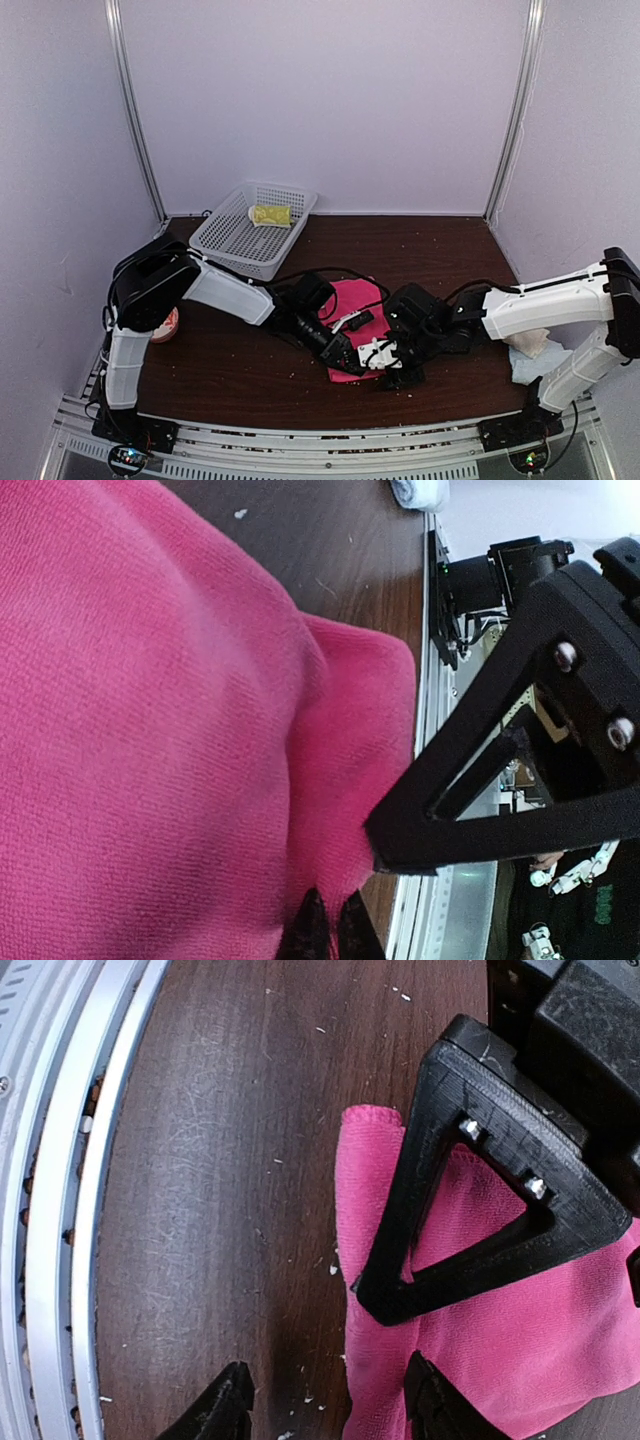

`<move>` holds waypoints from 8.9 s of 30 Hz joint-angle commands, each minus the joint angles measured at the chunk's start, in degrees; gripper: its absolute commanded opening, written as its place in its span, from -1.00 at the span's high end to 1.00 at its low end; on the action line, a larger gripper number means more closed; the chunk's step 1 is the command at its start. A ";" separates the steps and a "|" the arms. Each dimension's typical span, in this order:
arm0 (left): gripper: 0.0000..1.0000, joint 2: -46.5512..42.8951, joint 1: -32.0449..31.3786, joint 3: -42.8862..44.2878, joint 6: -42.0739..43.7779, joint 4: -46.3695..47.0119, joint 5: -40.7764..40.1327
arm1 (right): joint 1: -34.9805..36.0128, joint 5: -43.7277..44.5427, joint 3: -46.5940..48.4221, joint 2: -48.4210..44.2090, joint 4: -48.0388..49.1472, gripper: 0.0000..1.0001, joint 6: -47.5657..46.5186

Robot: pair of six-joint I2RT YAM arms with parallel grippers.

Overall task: Roll the towels
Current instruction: Roll the towel at the center of the board.

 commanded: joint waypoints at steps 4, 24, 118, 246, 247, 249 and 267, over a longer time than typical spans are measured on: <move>1.00 2.67 0.64 -0.99 -6.18 4.31 4.49 | 0.50 5.46 1.37 3.48 4.47 0.06 1.37; 0.49 -3.18 1.23 -4.11 -3.00 1.78 0.12 | -1.69 -6.57 8.03 10.88 -6.27 0.95 3.00; 1.00 9.52 0.36 16.19 18.52 -21.97 4.74 | -15.08 -16.42 12.48 -18.52 -24.96 0.35 1.84; 1.00 13.37 1.80 20.58 15.98 -26.19 6.67 | -5.09 4.52 4.21 -10.79 -10.62 0.17 0.23; 1.00 13.31 1.77 20.42 15.96 -26.16 6.53 | -4.38 5.98 3.34 -10.09 -8.27 0.15 -0.02; 1.00 13.24 1.82 20.30 15.85 -26.19 6.20 | -3.44 7.53 2.65 -7.11 -5.79 0.11 -0.68; 0.96 11.04 2.46 18.64 17.95 -26.00 5.54 | -0.04 14.50 1.53 9.38 2.16 0.36 -5.77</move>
